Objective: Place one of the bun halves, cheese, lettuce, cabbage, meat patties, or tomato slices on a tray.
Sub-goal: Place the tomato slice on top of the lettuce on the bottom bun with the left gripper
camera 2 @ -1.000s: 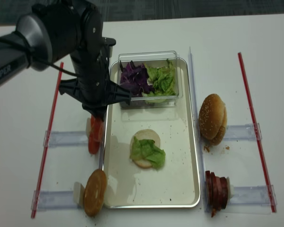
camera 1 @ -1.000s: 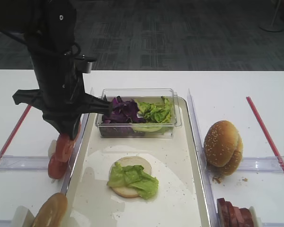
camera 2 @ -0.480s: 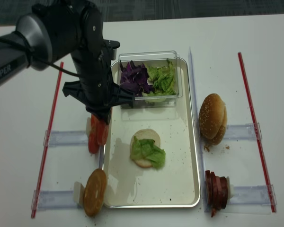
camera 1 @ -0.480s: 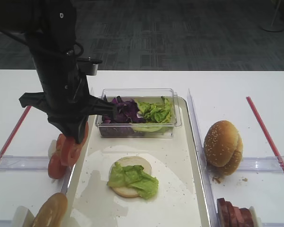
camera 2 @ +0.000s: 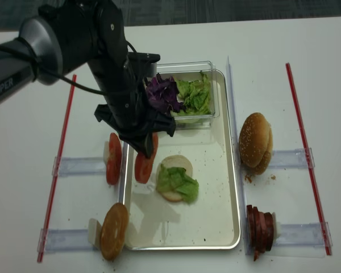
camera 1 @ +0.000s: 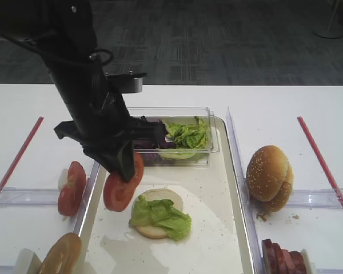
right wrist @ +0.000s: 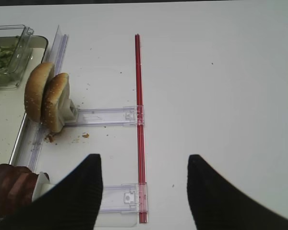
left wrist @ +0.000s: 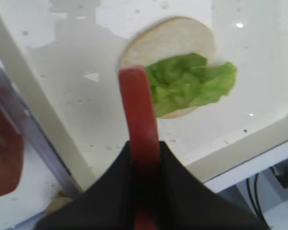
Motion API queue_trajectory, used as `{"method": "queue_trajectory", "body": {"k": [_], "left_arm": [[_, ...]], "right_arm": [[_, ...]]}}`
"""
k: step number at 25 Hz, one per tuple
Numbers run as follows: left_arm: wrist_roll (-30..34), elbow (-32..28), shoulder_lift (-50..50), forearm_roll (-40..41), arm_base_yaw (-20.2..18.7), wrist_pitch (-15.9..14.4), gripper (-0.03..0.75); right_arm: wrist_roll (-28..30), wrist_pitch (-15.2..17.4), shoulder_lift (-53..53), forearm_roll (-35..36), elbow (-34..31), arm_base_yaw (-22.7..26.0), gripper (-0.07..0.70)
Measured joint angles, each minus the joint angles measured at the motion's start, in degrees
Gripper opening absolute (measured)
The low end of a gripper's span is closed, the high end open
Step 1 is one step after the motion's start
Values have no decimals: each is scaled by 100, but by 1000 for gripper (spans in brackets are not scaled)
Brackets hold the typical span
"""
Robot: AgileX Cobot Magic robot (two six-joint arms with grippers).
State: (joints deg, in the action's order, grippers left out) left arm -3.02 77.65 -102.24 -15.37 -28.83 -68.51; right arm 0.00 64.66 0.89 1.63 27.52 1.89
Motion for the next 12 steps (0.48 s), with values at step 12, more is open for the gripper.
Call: {"method": "queue_trajectory", "body": {"k": [12], "left_arm": [[1578,0,0,-2165,0,-22,41]], "right_arm": [[0,0,0,0,0,0,427]]}}
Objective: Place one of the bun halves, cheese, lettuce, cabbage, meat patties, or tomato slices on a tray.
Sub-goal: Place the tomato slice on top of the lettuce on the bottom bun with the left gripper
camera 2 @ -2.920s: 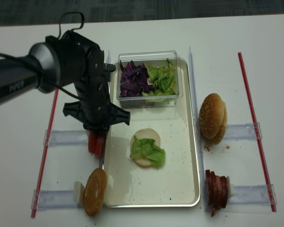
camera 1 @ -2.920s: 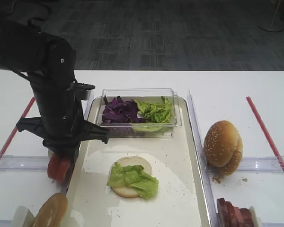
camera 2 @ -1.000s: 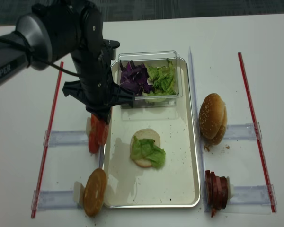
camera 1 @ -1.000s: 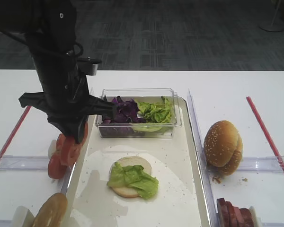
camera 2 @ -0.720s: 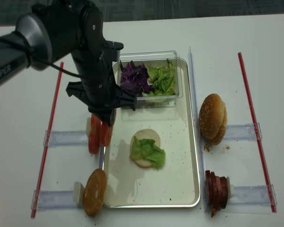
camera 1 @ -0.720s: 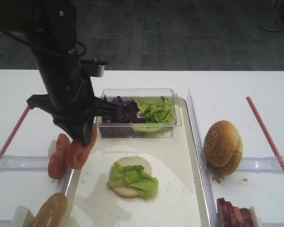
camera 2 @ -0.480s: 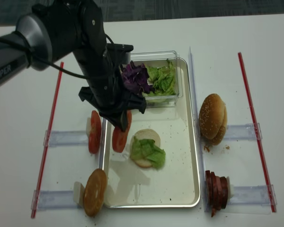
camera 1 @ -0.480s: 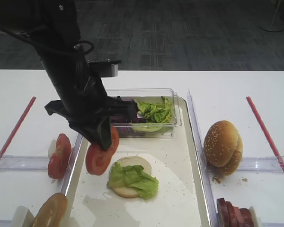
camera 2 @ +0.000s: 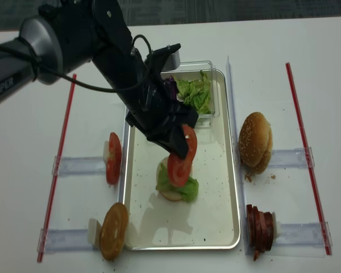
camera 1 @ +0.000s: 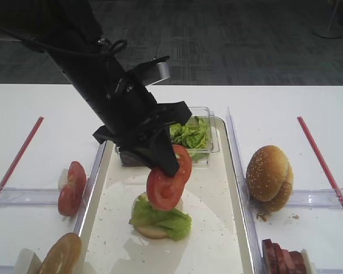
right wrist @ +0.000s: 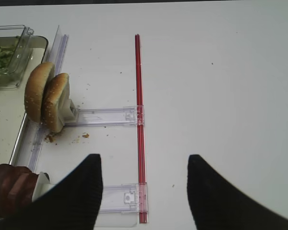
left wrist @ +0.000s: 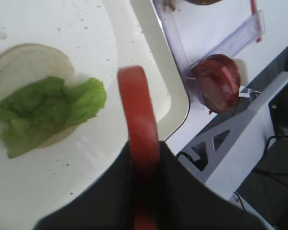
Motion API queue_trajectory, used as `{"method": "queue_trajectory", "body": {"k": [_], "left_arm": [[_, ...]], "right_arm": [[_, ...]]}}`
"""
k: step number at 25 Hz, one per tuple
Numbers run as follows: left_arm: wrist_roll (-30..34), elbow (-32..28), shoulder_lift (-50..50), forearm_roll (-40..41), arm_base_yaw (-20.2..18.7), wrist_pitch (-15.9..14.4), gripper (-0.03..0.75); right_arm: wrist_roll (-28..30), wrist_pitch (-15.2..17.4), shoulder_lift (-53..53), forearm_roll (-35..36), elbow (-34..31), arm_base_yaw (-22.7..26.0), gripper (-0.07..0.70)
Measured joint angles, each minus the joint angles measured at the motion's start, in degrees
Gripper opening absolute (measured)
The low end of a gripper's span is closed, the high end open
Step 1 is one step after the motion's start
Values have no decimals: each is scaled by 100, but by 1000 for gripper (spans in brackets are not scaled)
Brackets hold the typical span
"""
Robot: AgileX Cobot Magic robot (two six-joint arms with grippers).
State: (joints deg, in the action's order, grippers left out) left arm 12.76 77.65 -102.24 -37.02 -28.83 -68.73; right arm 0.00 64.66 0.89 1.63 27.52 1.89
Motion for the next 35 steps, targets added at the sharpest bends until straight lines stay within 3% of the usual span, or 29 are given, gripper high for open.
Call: {"method": "queue_trajectory", "body": {"k": [14,35], "left_arm": [[136,0,-34,-77,0,138,41],[283,4,-1020,-87,46,372,41]], "right_arm": [[0,0,0,0,0,0,427],[0,0,0,0,0,0,427]]}}
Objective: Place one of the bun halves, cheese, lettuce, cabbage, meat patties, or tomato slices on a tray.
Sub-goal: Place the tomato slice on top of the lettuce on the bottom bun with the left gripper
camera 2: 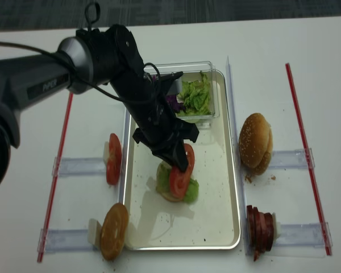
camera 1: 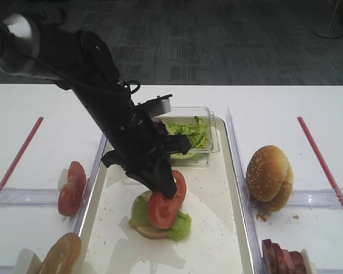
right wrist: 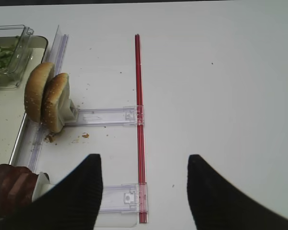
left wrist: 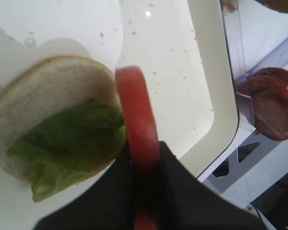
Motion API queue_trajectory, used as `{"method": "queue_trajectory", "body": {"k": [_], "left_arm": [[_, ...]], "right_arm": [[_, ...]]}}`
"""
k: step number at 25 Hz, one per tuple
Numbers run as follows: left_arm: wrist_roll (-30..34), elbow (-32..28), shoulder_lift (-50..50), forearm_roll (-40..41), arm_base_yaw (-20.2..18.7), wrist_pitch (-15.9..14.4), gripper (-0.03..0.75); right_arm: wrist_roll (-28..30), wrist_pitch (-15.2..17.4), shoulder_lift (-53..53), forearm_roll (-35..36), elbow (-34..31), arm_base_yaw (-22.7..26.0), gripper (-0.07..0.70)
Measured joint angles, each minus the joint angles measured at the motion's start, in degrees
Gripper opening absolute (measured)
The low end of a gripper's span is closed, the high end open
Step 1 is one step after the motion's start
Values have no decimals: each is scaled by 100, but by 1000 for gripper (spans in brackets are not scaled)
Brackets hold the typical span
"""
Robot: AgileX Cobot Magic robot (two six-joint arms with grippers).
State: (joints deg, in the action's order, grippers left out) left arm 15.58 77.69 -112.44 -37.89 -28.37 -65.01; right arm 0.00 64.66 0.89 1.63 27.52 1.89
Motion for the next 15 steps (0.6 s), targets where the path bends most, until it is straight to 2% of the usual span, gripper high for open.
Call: {"method": "queue_trajectory", "body": {"k": [15], "left_arm": [[-39,9,0,65,0,13,64]], "right_arm": [[0,0,0,0,0,0,427]]}}
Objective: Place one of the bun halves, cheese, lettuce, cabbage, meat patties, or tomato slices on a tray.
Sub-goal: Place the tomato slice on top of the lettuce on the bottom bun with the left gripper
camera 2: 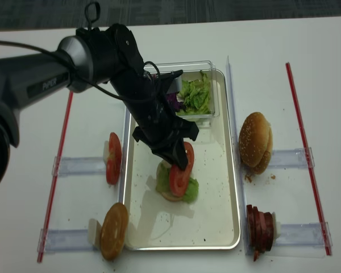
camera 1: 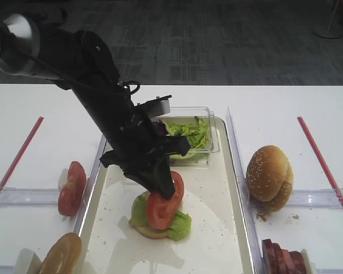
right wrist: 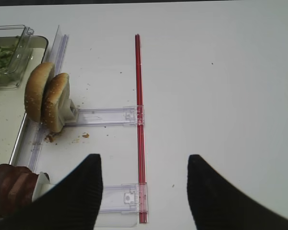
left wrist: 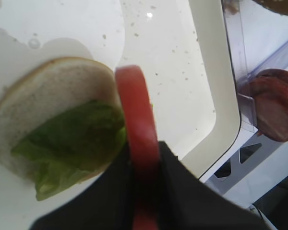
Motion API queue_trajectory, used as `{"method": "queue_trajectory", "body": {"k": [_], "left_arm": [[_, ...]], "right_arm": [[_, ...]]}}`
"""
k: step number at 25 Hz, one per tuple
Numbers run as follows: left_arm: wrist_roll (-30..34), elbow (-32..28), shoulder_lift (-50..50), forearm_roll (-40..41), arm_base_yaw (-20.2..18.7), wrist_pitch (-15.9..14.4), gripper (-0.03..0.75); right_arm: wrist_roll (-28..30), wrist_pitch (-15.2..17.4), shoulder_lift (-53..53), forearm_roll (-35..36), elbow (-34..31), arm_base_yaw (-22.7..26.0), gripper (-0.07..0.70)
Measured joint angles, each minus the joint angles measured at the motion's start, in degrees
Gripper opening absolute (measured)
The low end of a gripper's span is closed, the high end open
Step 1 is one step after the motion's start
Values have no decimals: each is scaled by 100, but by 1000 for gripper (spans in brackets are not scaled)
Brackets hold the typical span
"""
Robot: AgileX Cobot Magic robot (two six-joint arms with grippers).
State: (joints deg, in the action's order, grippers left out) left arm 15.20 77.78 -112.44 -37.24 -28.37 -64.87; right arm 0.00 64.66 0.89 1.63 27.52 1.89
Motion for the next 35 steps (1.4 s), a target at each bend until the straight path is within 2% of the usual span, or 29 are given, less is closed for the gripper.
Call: {"method": "queue_trajectory", "body": {"k": [4,11,13,19,21,30,35], "left_arm": [[-35,0,0,103,0,-10,97],[-55,0,0,103,0,-32,201],[-84,0,0,113,0,-32,266],[-332,0,0,451,0,-21,540],[-357,0,0,534,0,-21,595],[-391,0,0,545,0,37,675],[-416,0,0,693,0,47,687]], "right_arm": [[0,0,0,0,0,0,427],[0,0,0,0,0,0,427],[0,0,0,0,0,0,427],[0,0,0,0,0,0,427],[0,0,0,0,0,0,427],[0,0,0,0,0,0,427],[0,0,0,0,0,0,427]]}}
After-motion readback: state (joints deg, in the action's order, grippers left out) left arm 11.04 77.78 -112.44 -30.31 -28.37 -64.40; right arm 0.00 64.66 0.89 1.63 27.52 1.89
